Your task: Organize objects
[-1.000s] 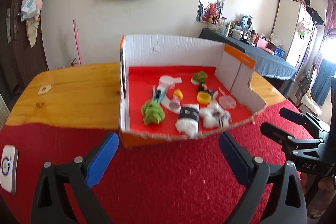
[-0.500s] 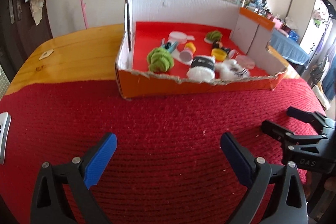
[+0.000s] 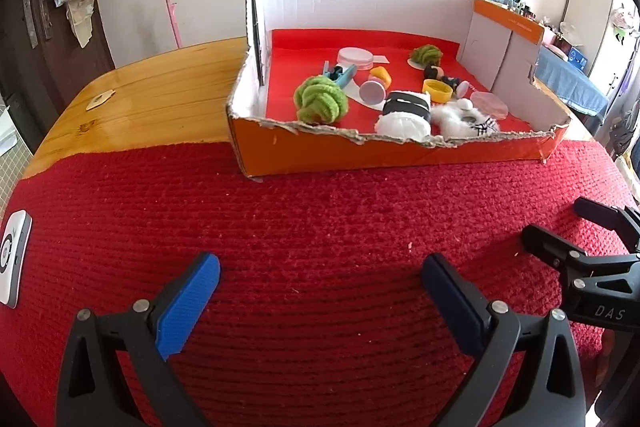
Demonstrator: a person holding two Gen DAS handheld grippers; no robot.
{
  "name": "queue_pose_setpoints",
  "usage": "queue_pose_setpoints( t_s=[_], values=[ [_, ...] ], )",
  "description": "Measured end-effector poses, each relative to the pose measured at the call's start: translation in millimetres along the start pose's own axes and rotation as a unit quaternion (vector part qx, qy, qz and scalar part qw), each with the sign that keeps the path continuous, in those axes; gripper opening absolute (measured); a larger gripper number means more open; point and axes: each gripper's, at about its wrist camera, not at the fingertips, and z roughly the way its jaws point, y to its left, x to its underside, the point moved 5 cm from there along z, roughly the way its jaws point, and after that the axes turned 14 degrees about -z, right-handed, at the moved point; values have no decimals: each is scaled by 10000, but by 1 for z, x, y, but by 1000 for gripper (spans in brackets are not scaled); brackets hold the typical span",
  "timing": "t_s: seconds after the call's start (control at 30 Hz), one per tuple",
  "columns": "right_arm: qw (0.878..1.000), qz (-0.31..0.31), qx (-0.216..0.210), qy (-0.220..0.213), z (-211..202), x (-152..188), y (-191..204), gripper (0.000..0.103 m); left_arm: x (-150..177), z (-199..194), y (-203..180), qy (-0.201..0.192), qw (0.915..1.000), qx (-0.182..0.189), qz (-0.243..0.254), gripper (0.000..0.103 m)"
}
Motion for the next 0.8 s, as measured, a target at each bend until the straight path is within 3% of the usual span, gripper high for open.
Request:
queue_pose_setpoints(
  t_s=[0.8],
  values=[
    [10000,-8,-1,0,0,0,0,103,-2,3,1,-2,9999,-130,-19,103]
  ],
)
